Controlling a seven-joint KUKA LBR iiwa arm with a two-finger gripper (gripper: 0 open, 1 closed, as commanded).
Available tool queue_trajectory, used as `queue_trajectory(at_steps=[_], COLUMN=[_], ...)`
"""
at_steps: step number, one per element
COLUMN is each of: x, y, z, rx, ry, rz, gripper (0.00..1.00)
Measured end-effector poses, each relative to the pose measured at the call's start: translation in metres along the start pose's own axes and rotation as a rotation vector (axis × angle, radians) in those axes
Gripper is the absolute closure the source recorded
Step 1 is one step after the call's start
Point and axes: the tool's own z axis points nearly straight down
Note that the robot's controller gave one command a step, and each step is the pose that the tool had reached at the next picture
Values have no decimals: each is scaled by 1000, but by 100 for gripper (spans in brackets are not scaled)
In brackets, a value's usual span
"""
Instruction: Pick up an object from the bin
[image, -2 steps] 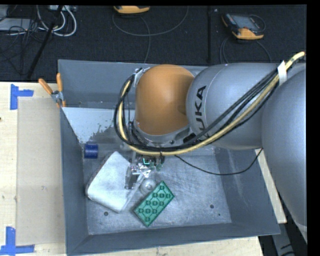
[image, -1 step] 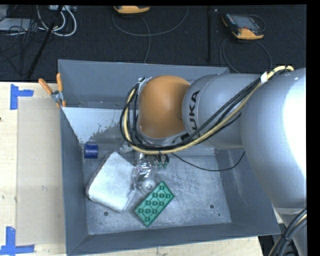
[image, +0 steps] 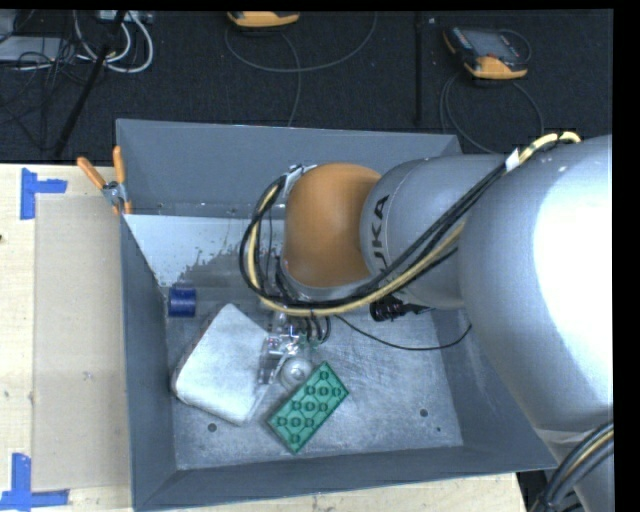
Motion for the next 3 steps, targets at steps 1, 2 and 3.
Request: queue_trajectory(at_steps=[1,2,3], x=[1,11,11], y=[-3,-14,-17], z=[0,0,0], rx=[-7,-22,-22], ry=[-3,-19,-18], rz=[40,97,114], gripper=[0,0,0])
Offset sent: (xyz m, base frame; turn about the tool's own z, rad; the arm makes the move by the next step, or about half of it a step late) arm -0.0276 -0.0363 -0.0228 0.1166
